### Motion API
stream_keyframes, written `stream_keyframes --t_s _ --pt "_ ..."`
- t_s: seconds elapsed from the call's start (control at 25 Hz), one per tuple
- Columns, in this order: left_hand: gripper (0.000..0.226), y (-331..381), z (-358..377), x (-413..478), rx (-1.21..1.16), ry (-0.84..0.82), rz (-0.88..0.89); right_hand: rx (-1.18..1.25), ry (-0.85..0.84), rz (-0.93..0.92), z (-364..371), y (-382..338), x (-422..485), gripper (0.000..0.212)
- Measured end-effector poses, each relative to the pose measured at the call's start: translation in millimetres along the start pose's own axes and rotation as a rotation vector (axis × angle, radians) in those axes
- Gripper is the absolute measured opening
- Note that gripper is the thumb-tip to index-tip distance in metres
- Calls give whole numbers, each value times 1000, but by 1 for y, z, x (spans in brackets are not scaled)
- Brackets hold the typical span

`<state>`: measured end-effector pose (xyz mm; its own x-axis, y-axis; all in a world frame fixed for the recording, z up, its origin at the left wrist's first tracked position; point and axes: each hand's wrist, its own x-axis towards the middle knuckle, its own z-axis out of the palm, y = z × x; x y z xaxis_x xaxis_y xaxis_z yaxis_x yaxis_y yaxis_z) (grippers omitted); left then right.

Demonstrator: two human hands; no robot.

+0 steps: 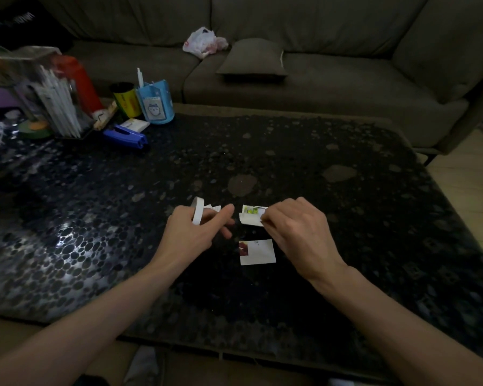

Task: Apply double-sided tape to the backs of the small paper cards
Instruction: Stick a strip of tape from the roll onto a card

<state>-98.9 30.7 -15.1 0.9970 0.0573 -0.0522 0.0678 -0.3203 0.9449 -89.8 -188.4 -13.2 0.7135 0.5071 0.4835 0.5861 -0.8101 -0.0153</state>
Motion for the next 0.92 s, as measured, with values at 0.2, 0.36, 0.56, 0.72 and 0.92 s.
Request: stream_keyframes --t_s 0.2,0.36,0.56,0.72,0.92 --pt "33 13 7 -1 -113 -137 -185 29 114 -106 -9 -4 -6 8" --pt "4 14 12 -2 -159 -97 -190 67 72 -79 -8 -2 -9 13" --pt "3 13 9 1 -182 5 -198 223 21 192 -7 7 -9 19" --pt "7 10 9 5 -170 -2 -192 700 -10 656 -5 8 2 20" --pt "10 6 11 5 -95 -105 -125 1054 -121 775 -1 9 7 9"
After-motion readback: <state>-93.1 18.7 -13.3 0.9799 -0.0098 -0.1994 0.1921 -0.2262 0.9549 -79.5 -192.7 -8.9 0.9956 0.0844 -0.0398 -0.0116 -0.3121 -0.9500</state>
